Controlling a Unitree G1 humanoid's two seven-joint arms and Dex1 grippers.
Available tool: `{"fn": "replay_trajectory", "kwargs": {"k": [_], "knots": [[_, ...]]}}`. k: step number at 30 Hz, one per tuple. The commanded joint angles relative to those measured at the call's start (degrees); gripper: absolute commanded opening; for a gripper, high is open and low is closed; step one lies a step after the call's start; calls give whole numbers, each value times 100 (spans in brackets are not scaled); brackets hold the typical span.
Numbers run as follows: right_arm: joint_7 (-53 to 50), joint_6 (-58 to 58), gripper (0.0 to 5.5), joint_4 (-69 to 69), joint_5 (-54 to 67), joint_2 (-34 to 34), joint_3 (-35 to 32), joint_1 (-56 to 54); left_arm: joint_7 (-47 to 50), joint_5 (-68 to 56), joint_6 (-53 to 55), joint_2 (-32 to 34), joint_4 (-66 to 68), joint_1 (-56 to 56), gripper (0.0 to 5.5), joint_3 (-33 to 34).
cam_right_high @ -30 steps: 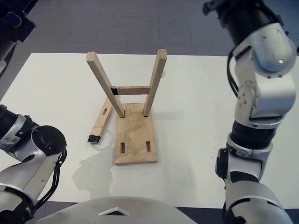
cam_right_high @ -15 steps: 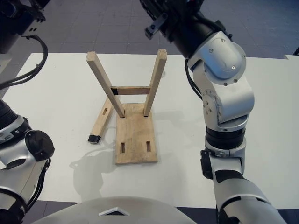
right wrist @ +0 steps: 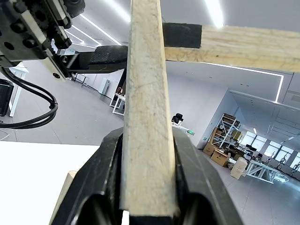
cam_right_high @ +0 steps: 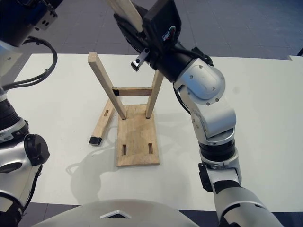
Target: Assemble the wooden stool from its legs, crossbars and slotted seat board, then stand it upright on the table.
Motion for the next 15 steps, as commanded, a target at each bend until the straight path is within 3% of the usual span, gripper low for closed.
{"fn": "replay_trajectory", "kwargs": {"k": [1,12,15], "knots": [[34,-67,102,-40,-72,55,19,33,155,-137,-127,132,-14,-68,397,-135],[159,-526,102,-90,-453,75,267,184,454,-386,-413,84,-51,28,397,-418],[192,-556,102,-43,-495,81,232,188,522,-487,-442,26,-74,41,348,-434]]}}
